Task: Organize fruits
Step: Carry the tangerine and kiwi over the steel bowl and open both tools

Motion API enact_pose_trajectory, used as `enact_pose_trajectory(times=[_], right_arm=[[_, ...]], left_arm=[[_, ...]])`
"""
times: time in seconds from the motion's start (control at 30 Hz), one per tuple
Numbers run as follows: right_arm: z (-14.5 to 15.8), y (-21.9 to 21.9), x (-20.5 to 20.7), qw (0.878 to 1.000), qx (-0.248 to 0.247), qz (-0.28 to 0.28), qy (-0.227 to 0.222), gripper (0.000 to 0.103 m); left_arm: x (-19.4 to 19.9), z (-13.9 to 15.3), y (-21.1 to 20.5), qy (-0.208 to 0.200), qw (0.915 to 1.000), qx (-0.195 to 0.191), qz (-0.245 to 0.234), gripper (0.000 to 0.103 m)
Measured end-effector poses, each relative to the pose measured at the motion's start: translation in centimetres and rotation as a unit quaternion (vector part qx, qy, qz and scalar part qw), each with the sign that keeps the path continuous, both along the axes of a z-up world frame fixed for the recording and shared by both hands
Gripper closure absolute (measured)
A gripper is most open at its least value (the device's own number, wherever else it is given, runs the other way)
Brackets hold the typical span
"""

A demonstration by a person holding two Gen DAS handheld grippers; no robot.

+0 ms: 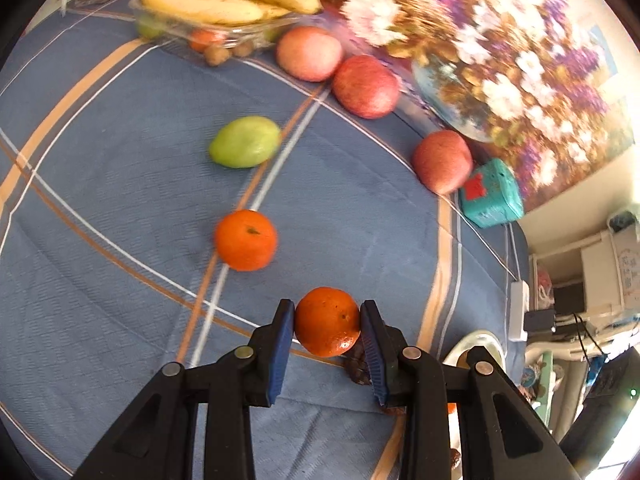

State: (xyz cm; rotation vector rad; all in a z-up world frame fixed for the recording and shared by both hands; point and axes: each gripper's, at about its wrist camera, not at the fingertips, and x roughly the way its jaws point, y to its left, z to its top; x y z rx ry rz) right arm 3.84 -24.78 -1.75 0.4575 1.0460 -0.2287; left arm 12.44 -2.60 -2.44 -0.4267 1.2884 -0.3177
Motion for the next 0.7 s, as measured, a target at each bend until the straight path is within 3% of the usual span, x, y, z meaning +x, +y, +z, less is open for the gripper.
enact_pose_trajectory(times=[0.27,0.53,0.7], right_arm=[[0.2,-4.4,-3.1,0.997,-0.028,-0.068,0.031,0.079],[-0.1,-7.3,-5.8,0.992,-0.020,-0.122,0.039,0.078],[-0.3,-7.6,-6.0,0.991,-0.017,-0.128,0.042,0.078]], left_arm=[[-3.0,1.1,-6.2,-0.021,0.9953,0.008,-0.094,0.067],[-7.5,0.5,-12.9,-0.024,0.9777,0.012,-0.208,0.067],[-9.0,-0.5,-15.1,-0.005,0.9702,0.008,-0.242,0.065]])
